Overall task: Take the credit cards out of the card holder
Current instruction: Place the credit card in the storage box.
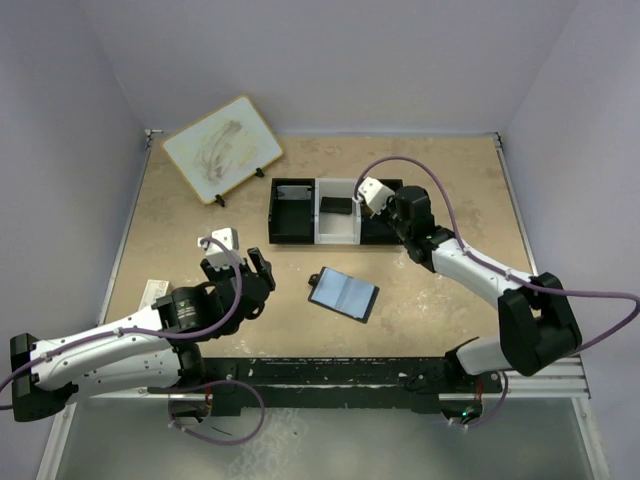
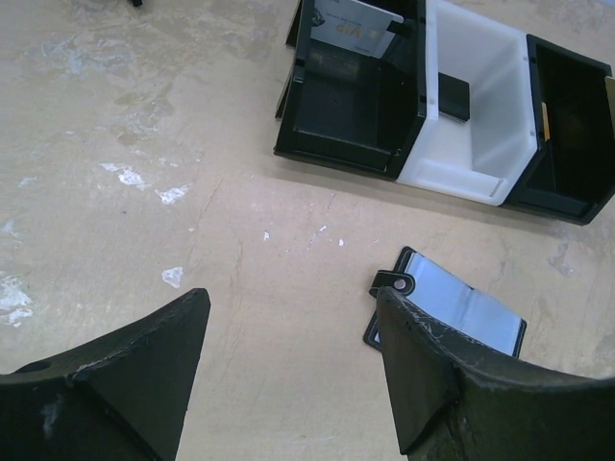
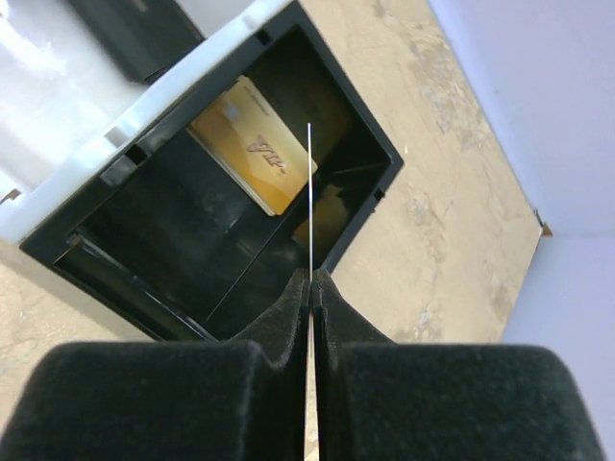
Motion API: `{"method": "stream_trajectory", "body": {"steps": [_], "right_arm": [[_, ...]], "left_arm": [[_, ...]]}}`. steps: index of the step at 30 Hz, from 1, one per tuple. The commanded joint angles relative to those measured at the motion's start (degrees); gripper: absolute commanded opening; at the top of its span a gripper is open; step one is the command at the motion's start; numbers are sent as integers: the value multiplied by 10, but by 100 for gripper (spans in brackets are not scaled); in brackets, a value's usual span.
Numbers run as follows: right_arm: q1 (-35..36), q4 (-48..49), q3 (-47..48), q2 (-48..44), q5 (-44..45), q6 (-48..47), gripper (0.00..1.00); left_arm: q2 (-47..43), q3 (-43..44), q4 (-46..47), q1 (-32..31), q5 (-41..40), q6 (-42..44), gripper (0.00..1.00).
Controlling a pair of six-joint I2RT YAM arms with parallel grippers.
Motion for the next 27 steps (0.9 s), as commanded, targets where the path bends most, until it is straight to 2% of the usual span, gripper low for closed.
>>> {"method": "stream_trajectory", "body": {"steps": [1,6,17,27], "right_arm": [[0,-8,32,13,-53,-95,0],[-1,17,39,28,-68,-136,0],[-45,-13,81,114,-119,-205,0],[-51,-62,172,191,-137,-245,0]], "left_arm": [[1,-1,-16,-1,-5,11,68],[5,-4,-13,-1,-3,8,69],[14,7,0,-1,9,26,69],[34,13,21,0,16,42,69]]}}
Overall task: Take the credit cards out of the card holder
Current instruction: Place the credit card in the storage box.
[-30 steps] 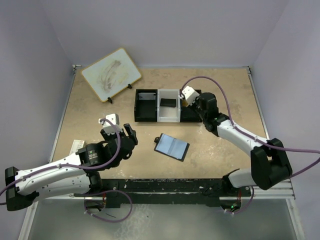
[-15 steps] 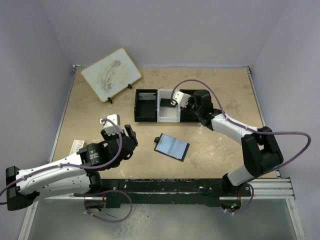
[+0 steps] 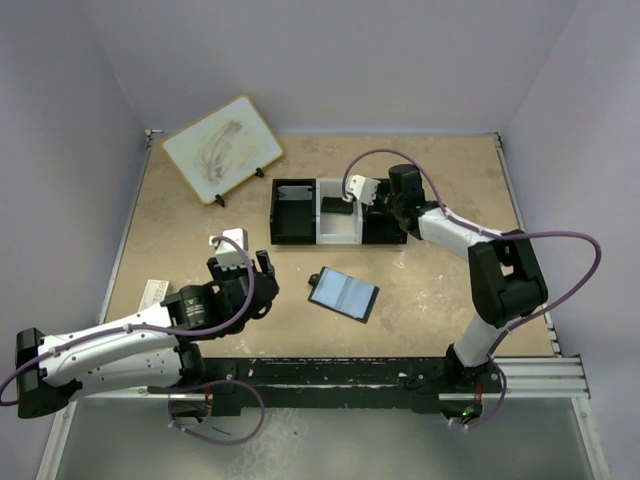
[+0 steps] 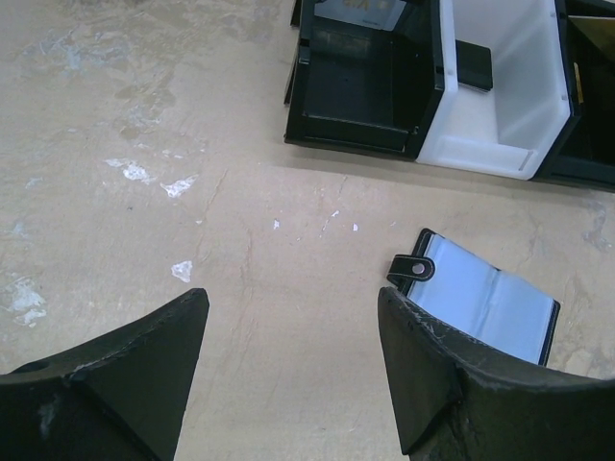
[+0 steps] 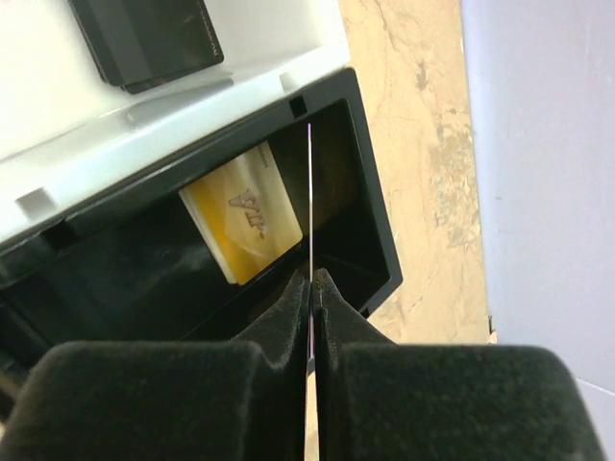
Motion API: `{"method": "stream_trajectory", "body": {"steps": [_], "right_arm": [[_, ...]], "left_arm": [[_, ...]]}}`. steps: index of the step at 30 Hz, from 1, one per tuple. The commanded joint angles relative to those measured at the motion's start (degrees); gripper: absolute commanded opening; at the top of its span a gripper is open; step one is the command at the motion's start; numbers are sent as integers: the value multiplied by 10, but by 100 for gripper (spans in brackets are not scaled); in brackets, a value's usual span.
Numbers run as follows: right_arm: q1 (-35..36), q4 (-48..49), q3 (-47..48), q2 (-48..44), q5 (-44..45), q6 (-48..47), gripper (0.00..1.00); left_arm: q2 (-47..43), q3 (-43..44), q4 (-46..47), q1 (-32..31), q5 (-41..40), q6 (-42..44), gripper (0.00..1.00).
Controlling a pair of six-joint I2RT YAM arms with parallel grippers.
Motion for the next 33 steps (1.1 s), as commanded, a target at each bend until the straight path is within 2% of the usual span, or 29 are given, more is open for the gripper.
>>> {"method": "stream_trajectory", "body": {"steps": [1,8,17,29,32,33], "right_arm": [[-1,-33,57,33,-14,-35,0],[-1,-41,88,79,-15,-50,0],[-1,7,79,118,22,-56,0],[-1,-42,84,114,3,-50,11],[-1,-65,90,105,1,-46,21],[-1,-74,92,103,0,-44,21]], "left_arm": [[8,14,26,0,3,16,69],[13,16,28,4,7,20,69],[9,15,28,6,9,20,69],[15,10,36,7,21,21,69],[17,9,41,7,28,25,69],[19,9,44,7,33,28,69]]}}
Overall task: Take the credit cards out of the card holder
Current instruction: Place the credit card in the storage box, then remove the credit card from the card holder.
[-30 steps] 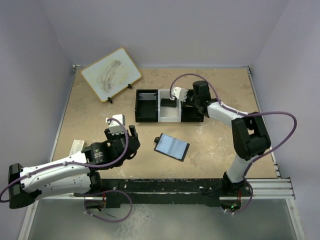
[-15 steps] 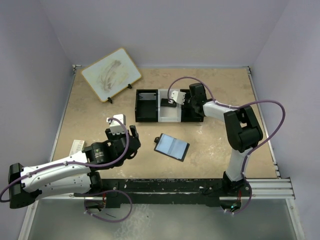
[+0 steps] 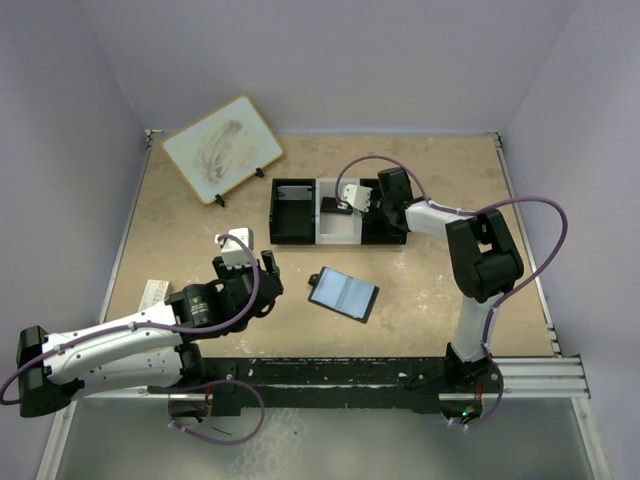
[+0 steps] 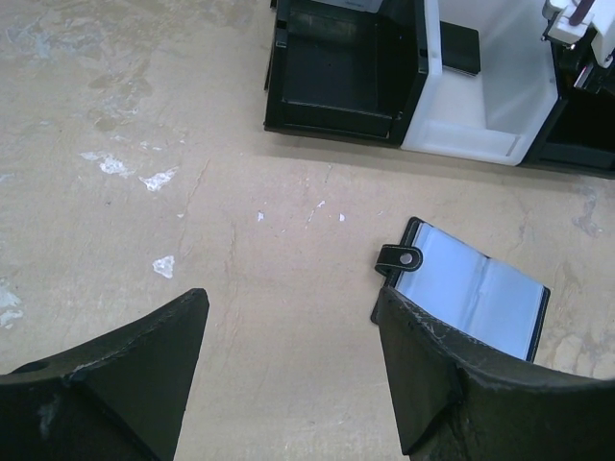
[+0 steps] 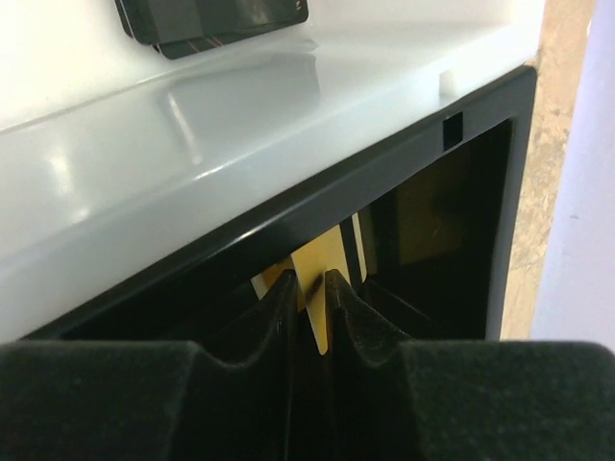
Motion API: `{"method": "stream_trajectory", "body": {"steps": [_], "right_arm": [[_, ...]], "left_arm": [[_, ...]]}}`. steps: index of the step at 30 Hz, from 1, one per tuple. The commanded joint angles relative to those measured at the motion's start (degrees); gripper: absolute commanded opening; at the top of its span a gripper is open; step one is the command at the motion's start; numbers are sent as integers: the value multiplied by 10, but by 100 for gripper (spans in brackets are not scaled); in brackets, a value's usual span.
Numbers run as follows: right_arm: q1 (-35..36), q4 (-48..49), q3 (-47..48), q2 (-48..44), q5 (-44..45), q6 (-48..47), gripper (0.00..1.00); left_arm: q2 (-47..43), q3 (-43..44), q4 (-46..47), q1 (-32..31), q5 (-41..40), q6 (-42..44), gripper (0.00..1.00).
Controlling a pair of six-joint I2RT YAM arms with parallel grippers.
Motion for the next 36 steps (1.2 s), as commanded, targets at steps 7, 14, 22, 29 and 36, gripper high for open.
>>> {"method": "stream_trajectory", "body": {"steps": [7,14,22,29,36], "right_arm": [[-1,-45,31,-44,-19,28,26],[-1,-36,33,-71,-13,56,27],[-2,-21,41,-204,4,459,40],[7,-172,-44,-283,-21,835,46],[67,-60,-285,-429,-85,1045,51]], "left_arm": [[18,14,30,4,25,22,69],[22,15,29,5,37,19,69],[48,-8,102,44,112,39,70],[104,-24,209,101,225,66,69],[211,-3,283,103,287,79,66]]}}
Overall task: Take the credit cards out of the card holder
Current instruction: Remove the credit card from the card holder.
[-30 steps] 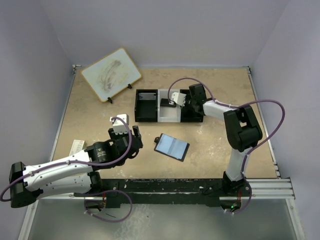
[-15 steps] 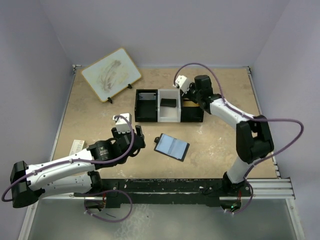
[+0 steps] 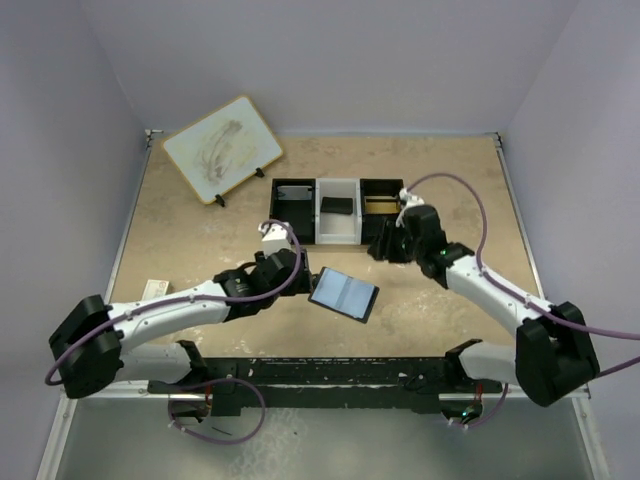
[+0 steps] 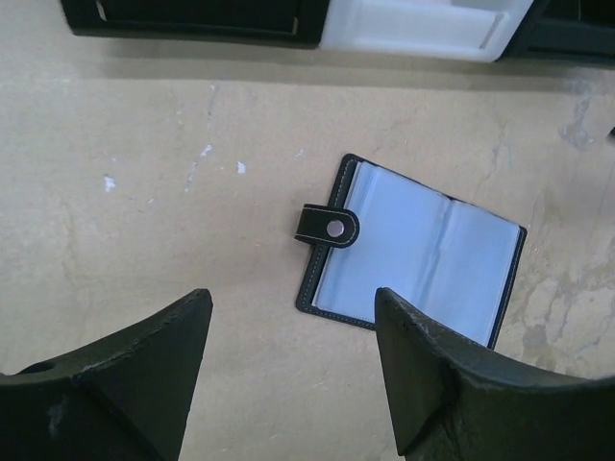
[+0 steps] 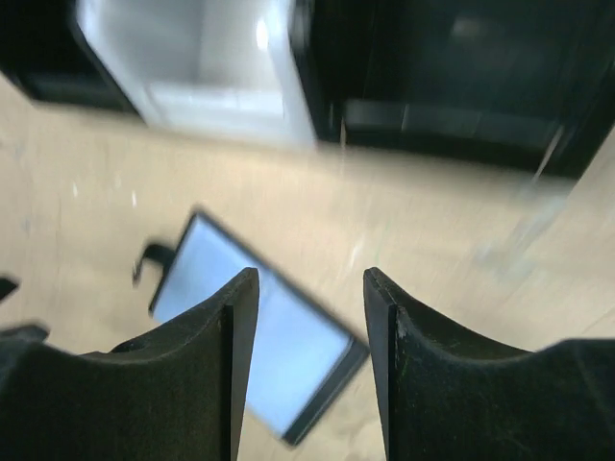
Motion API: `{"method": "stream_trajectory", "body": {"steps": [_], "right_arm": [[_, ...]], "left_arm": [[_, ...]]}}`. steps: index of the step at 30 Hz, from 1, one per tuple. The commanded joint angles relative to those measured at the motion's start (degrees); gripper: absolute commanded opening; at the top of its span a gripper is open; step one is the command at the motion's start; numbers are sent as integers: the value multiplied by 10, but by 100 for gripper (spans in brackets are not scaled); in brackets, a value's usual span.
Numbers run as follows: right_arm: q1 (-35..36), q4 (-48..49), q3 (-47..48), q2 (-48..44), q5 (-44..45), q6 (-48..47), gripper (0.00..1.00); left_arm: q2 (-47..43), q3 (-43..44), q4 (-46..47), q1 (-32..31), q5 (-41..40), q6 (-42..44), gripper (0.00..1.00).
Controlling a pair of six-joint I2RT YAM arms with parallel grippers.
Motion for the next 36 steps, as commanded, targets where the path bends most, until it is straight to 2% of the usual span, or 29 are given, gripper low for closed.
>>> {"method": "stream_trajectory", "body": {"steps": [1,4,9,26,32,36], "right_arm": [[53,36,-91,-70,-39,197,51],[89,51,-130,-80,-52,241,50],[94,97,-192,-84,-79,279,48],[94,98,-232,-8,-29,312,49],[94,81,-239,-14,-8,318,50],[94,39,-227,-51,9,313,51]], "left_arm": [[51,24,86,3,65,23,66],[80,28,116,2,104,28,64],[132,41,130,3,134,43,63],[246,71,121,-3,131,80,50],[262,72,116,-18,134,82,41],[272,75,115,-33,129,75,37]]}}
